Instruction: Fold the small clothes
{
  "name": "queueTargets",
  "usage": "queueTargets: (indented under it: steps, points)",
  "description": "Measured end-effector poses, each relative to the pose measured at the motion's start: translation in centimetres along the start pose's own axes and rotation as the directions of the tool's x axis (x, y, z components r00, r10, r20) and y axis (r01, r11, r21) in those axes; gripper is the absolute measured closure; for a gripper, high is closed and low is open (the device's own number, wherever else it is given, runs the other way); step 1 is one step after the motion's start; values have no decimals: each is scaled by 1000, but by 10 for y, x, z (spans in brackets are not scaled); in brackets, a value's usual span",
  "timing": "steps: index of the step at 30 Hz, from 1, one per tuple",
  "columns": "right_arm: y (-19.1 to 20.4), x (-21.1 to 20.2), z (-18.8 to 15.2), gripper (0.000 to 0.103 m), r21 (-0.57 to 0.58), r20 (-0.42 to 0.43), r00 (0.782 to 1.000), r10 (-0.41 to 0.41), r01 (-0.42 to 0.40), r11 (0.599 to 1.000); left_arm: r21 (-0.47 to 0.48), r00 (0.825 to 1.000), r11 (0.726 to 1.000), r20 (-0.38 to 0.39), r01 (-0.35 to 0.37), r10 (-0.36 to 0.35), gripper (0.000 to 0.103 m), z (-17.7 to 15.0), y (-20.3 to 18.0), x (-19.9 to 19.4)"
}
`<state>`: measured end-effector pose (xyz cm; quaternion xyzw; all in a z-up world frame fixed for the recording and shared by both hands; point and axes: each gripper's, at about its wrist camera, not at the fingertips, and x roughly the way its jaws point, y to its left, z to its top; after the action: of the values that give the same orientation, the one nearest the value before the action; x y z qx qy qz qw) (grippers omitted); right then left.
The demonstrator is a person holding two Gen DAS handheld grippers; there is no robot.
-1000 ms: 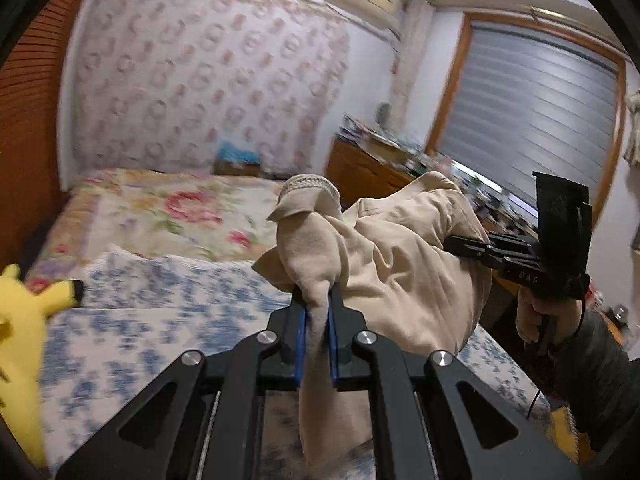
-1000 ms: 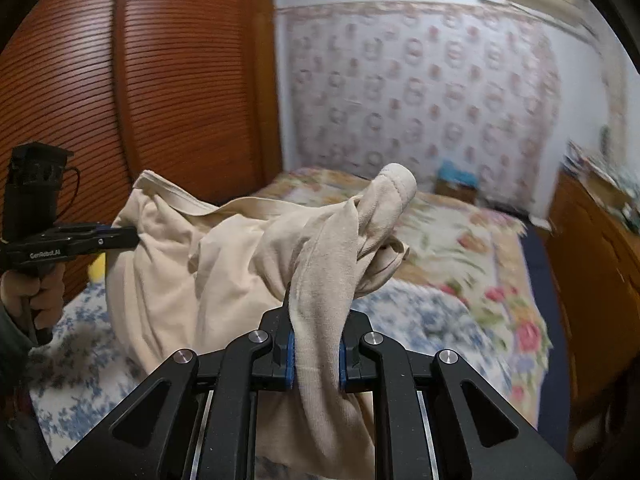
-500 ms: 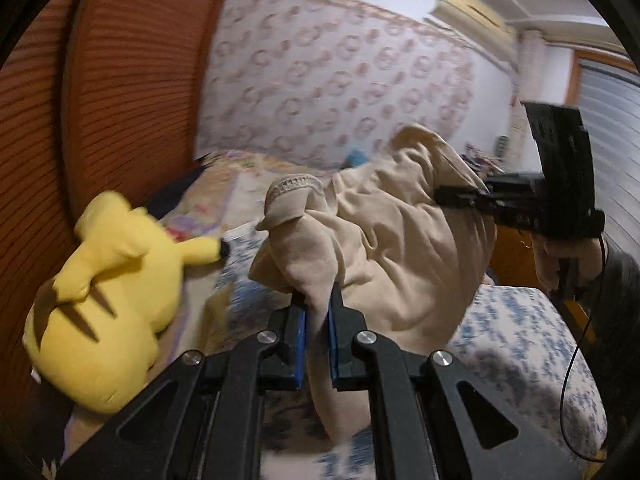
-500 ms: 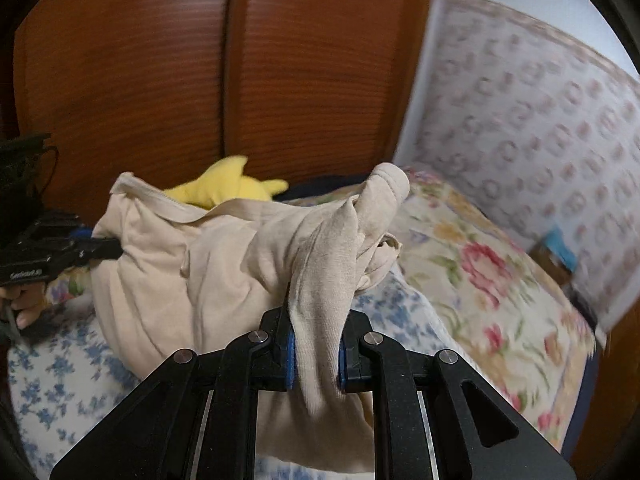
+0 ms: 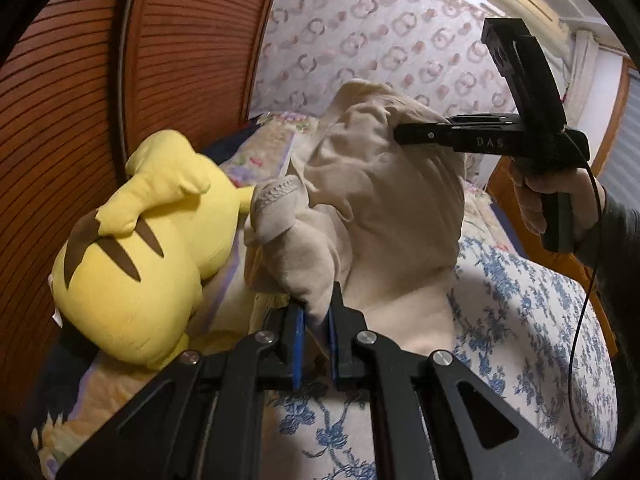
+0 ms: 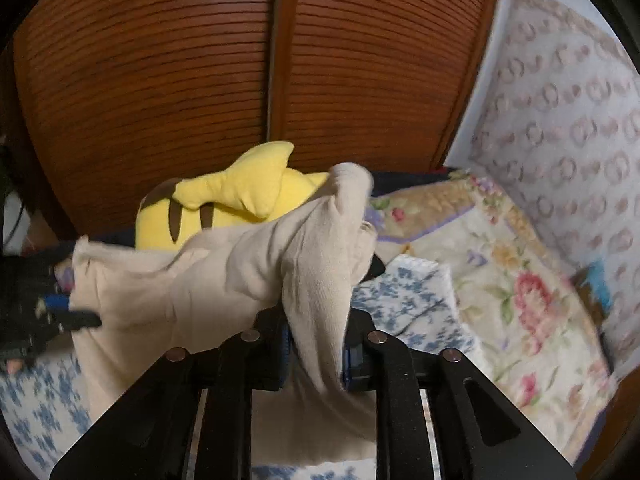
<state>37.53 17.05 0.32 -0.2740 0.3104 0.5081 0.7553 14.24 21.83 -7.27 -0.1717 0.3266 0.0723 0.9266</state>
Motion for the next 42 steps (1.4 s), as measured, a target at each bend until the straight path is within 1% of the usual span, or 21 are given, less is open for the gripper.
queueTargets:
  steps: [1,2,3,5,8,10,12,15,21,22,23,25,27,29,30,31,33,36,38,39,42]
  points:
    - [-3,3,-2,68,37,0,1000,-2,2,999,0,1000,1000,-1,0,0,94,0,0,-2]
    - [-3,3,-2,56,61,1,1000,-4,4,998,4,1000,1000,1,1,-1,91,0,1,-3]
    - [-4,4,-3,54,80,2,1000,-8,7,997,9,1000,1000,3,0,0,88,2,1,-5]
    - [-5,2,-10,53,101,0,1000,-31,31,994,26,1000,1000,17,-3,3,82,4,-1,-12]
    - [-5,-9,-21,53,144,6,997,-75,73,987,45,999,999,41,-3,2,64,6,-3,-23]
    - [-4,-23,-32,53,189,33,995,-96,88,978,69,998,998,58,-9,5,59,8,-8,-29]
    - [-3,-38,-44,53,225,51,991,-125,111,968,102,997,995,79,-19,11,49,11,-15,-37]
    - [4,-65,-65,53,286,81,982,-168,139,948,154,994,987,107,-37,20,48,14,-30,-47]
    - [23,-125,-112,53,388,107,957,-269,209,898,209,990,978,139,3,-33,48,15,-61,-62]
    - [28,-136,-121,51,400,107,951,-292,227,888,219,989,976,142,13,-45,48,14,-69,-65]
    - [32,-145,-128,46,414,106,945,-308,240,878,224,989,974,142,18,-51,48,13,-74,-66]
    - [40,-163,-143,39,439,108,939,-326,249,863,238,989,971,139,25,-59,48,10,-87,-70]
    - [48,-179,-157,34,462,110,933,-343,257,849,249,987,968,138,41,-77,48,7,-97,-74]
    - [60,-199,-172,29,484,104,915,-389,295,824,255,985,965,141,62,-101,47,4,-108,-78]
    - [62,-204,-176,28,495,104,909,-403,304,814,261,984,963,139,73,-112,47,1,-115,-81]
    - [68,-216,-183,27,515,108,897,-428,318,796,267,983,961,139,76,-117,47,0,-119,-83]
    - [75,-229,-193,27,531,104,885,-454,336,778,290,982,954,140,80,-125,47,-5,-133,-87]
    - [88,-252,-207,27,550,98,854,-511,381,743,316,980,945,143,89,-140,47,-11,-150,-94]
    - [96,-269,-217,27,576,102,837,-537,390,718,324,979,942,143,93,-145,47,-13,-160,-99]
    - [98,-274,-220,27,583,103,833,-544,392,712,327,979,940,144,94,-148,47,-14,-165,-101]
    - [109,-295,-231,27,609,115,809,-576,401,684,343,975,935,158,93,-155,47,-17,-179,-111]
